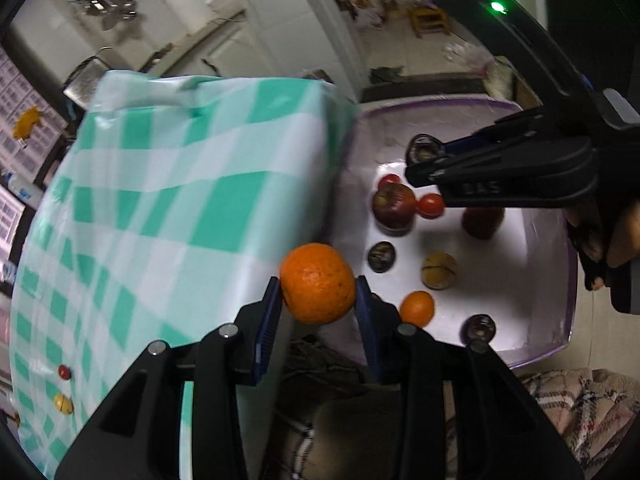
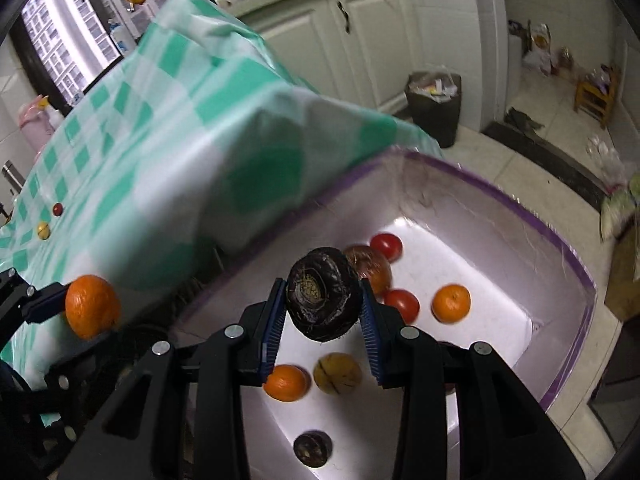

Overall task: Organize fruits
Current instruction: 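Open both tools to drop the orange and brown fruit into the box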

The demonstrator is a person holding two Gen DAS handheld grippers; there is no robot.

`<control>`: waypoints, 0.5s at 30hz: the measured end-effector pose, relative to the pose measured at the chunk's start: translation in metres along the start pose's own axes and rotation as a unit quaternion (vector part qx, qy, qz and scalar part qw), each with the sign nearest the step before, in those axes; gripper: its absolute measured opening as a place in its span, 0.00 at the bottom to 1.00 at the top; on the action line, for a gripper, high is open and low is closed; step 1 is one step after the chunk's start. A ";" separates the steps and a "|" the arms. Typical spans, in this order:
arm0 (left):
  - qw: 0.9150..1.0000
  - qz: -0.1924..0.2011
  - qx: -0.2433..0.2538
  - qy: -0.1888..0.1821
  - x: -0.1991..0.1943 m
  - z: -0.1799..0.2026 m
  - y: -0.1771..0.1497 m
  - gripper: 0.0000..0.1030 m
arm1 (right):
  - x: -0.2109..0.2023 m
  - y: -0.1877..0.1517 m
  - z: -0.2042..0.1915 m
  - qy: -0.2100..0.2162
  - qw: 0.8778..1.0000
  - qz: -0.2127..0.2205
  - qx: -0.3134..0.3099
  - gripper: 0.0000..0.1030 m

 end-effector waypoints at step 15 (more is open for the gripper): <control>0.995 -0.060 0.007 -0.085 0.073 0.017 -0.008 0.40 | 0.054 -0.029 0.024 -0.100 0.992 -0.077 -0.006 0.36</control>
Point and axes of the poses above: each gripper's, at about its wrist camera, not at the fingertips, and x roughly the way its jaws point, z to its right, y to its top, the point moved 3 cm from there along x, roughly the way its jaws point, and after that the axes turned 15 degrees about -y, right-handed, at the moved point
